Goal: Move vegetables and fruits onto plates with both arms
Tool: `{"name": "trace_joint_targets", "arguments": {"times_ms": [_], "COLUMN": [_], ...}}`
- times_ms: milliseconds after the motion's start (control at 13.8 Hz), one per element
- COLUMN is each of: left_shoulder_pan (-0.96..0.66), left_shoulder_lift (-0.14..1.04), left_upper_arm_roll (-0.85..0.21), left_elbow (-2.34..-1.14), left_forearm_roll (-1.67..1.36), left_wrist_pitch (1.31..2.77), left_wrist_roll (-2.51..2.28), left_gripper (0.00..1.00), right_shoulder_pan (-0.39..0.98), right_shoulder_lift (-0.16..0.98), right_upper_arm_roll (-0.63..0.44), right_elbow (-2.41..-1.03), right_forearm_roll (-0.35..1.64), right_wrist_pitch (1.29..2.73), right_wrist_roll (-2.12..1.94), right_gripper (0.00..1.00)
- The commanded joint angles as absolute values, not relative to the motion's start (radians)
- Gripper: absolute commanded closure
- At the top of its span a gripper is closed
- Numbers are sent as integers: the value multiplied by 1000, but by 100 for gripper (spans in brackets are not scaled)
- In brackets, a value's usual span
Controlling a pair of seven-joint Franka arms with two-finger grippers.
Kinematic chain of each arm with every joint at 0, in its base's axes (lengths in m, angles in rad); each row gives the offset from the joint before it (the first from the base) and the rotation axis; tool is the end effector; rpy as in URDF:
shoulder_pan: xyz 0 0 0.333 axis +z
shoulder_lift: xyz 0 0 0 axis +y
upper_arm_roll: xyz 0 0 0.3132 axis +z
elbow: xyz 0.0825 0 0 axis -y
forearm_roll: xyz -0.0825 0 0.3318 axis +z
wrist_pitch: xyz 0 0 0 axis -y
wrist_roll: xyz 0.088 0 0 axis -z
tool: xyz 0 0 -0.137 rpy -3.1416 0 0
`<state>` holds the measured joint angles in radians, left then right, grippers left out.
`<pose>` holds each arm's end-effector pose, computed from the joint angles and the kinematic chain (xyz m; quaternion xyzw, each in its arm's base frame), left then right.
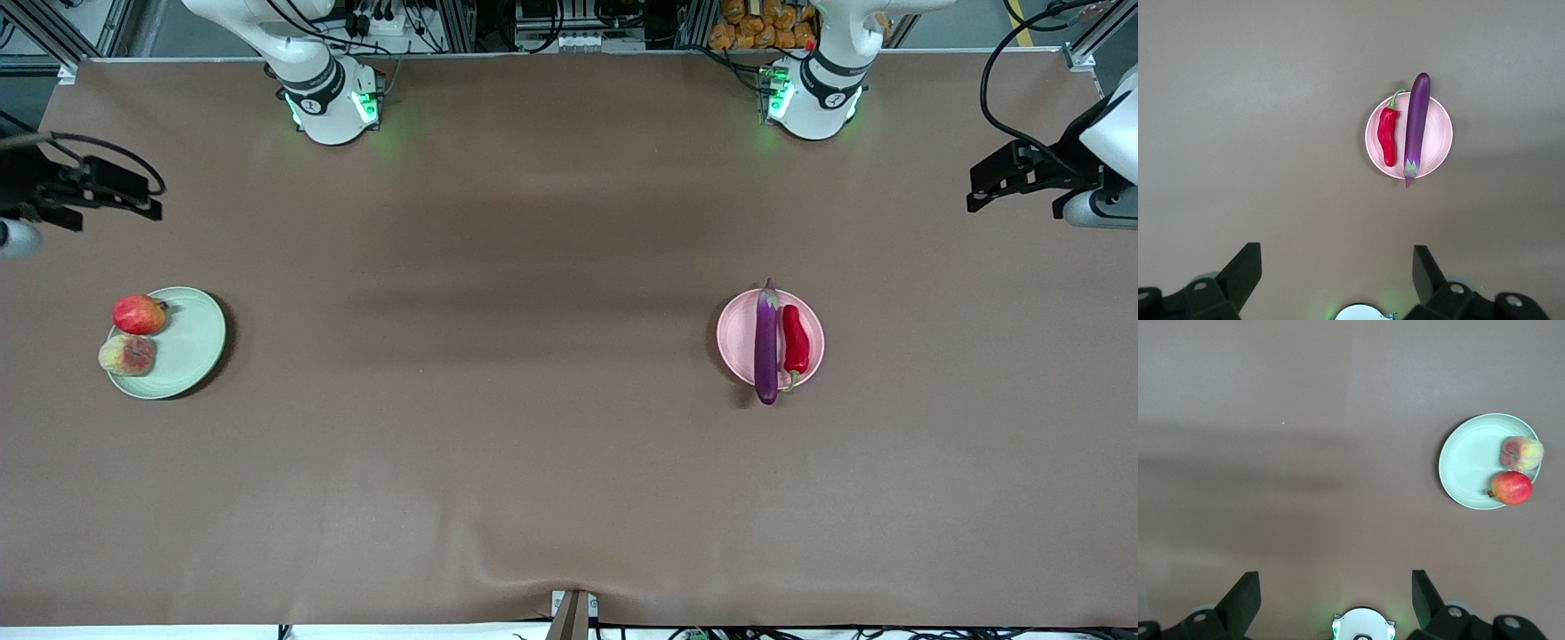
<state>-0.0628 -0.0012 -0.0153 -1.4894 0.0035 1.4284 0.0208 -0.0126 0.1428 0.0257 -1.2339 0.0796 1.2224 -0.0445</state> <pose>0.4842 -0.0374 0.6139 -0.9983 0.0492 0.0298 0.0026 0.5015 0.0180 0.6279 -0.9954 -0.0394 0.0763 0.0414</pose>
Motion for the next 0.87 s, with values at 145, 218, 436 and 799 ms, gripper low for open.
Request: {"name": "trace_joint_targets", "arguments": {"times_ms": [145, 218, 436, 799], "left_shoulder_pan": [-58, -58, -58, -58], "left_shoulder_lift": [-5, -5, -3, -3], "left_upper_arm_roll": [-17, -17, -17, -17], "left_elbow": [-1486, -1486, -1486, -1486], "left_forearm_roll": [-9, -9, -9, -9], "left_wrist_pitch": [1437, 1437, 1439, 1440], "left_wrist_roll": [38, 38, 38, 38], "left_gripper": [0, 0, 0, 0], "right_shoulder_pan": [-5, -8, -14, -3], "right_shoulder_lift": [-116, -159, -158, -37], "right_upper_arm_roll": [11, 11, 3, -2], "right_elbow": [-1605, -1671, -1658, -1472], "right_forearm_roll": [77, 77, 75, -18], "right_wrist_pitch": [1426, 1463, 1459, 1358], "right_wrist_roll": [-34, -35, -49, -80], "right_gripper": [0, 0, 0, 0]}}
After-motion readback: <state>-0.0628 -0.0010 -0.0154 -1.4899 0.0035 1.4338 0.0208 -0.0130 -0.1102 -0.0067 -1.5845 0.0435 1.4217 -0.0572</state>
